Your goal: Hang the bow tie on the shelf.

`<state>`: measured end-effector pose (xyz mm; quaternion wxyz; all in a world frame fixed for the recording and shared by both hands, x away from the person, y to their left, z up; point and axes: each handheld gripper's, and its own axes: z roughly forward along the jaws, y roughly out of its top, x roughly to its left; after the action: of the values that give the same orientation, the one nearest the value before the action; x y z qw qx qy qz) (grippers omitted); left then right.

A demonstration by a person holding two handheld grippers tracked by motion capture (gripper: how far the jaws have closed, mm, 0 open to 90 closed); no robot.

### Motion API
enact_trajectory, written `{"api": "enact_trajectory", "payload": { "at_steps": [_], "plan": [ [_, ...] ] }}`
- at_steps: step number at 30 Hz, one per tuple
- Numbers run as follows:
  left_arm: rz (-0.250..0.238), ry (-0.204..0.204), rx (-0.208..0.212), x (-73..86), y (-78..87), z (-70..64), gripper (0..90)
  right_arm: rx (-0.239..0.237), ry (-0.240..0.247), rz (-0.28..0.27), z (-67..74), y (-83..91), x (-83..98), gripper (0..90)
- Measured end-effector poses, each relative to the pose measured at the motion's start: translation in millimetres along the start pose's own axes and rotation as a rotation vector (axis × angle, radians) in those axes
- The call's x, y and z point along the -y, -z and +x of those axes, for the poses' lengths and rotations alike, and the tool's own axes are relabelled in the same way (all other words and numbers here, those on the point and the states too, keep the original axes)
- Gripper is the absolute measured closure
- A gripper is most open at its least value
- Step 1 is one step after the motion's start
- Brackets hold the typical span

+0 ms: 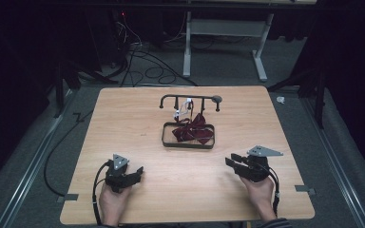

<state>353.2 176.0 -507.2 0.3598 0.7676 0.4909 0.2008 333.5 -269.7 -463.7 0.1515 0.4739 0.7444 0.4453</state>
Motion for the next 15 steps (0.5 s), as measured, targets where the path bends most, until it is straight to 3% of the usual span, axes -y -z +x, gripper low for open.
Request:
{"api": "enact_trajectory", "payload": {
  "at_steps": [10,15],
  "plan": [
    [0.0,0.0,0.0,0.0,0.0,0.0,31.3,0.029,0.004,0.047,-0.1,-11.9,10.7,62.3],
    [0.0,0.001,0.0,0.0,0.0,0.0,31.3,0.054,0.03,0.068,1.8,-17.6,15.9,61.3]
  ]
}}
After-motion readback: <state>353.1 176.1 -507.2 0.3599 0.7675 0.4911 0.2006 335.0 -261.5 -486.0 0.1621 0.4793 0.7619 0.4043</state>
